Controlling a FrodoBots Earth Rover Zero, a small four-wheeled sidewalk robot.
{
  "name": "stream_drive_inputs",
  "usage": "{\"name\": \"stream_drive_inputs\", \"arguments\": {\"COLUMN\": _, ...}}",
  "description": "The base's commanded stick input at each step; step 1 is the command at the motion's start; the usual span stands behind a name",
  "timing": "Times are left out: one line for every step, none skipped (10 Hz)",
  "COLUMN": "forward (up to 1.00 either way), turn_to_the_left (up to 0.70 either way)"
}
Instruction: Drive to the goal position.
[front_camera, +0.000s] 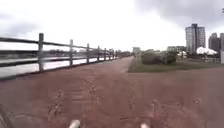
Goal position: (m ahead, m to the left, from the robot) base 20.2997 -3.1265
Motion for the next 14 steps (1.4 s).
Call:
{"name": "stream_drive_inputs", "arguments": {"forward": 0.70, "turn_to_the_left": 0.00}}
{"name": "stream_drive_inputs", "arguments": {"forward": 0.70, "turn_to_the_left": 0.00}}
{"name": "stream_drive_inputs", "arguments": {"forward": 0.70, "turn_to_the_left": 0.00}}
{"name": "stream_drive_inputs", "arguments": {"forward": 0.70, "turn_to_the_left": 0.00}}
{"name": "stream_drive_inputs", "arguments": {"forward": 0.70, "turn_to_the_left": 0.00}}
{"name": "stream_drive_inputs", "arguments": {"forward": 0.70, "turn_to_the_left": 0.02}}
{"name": "stream_drive_inputs", "arguments": {"forward": 0.70, "turn_to_the_left": 0.02}}
{"name": "stream_drive_inputs", "arguments": {"forward": 0.70, "turn_to_the_left": 0.08}}
{"name": "stream_drive_inputs", "arguments": {"forward": 0.70, "turn_to_the_left": 0.17}}
{"name": "stream_drive_inputs", "arguments": {"forward": 0.70, "turn_to_the_left": 0.31}}
{"name": "stream_drive_inputs", "arguments": {"forward": 0.70, "turn_to_the_left": 0.31}}
{"name": "stream_drive_inputs", "arguments": {"forward": 0.70, "turn_to_the_left": 0.04}}
{"name": "stream_drive_inputs", "arguments": {"forward": 0.70, "turn_to_the_left": 0.00}}
{"name": "stream_drive_inputs", "arguments": {"forward": 0.70, "turn_to_the_left": 0.00}}
